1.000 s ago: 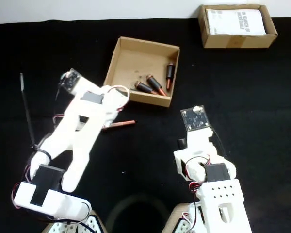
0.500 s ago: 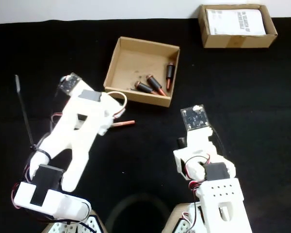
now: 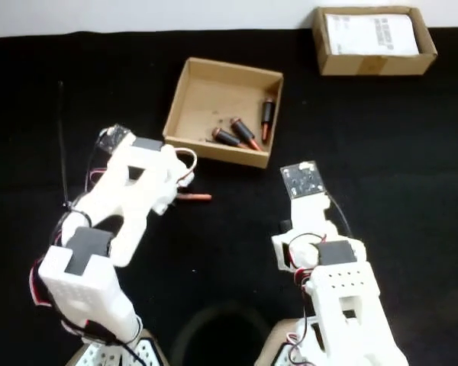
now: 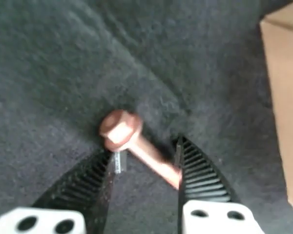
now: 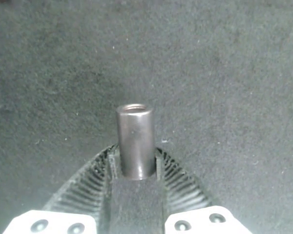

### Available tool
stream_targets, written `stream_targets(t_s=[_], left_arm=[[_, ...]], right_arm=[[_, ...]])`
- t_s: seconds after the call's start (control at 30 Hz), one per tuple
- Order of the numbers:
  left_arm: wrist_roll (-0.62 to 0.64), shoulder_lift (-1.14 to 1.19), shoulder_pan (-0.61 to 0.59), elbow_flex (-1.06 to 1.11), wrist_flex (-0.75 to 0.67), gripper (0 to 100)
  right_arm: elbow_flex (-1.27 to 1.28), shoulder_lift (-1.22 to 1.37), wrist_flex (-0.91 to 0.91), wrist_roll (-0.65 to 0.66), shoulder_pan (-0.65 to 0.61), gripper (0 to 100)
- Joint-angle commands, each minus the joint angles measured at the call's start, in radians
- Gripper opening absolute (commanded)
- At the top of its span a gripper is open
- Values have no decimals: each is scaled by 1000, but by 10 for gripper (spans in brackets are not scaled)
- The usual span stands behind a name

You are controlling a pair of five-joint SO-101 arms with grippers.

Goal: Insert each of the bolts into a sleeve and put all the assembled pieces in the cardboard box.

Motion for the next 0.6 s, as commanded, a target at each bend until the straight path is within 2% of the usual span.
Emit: stream_targets(t_s=[0.0,0.13,0.37,0.57], left_arm=[[9,41,-19,-41,-2,150],[5,51,-22,-48,-2,1],[-8,42,-18,-53,-2,8],[-253,41,28,-186,49,8]], right_arm=[[-53,12,-15,9,-10,7],[-53,22,-15,9,-8,7],[-54,22,-15,5,-8,7],[-53,15,-93,3,-10,7]])
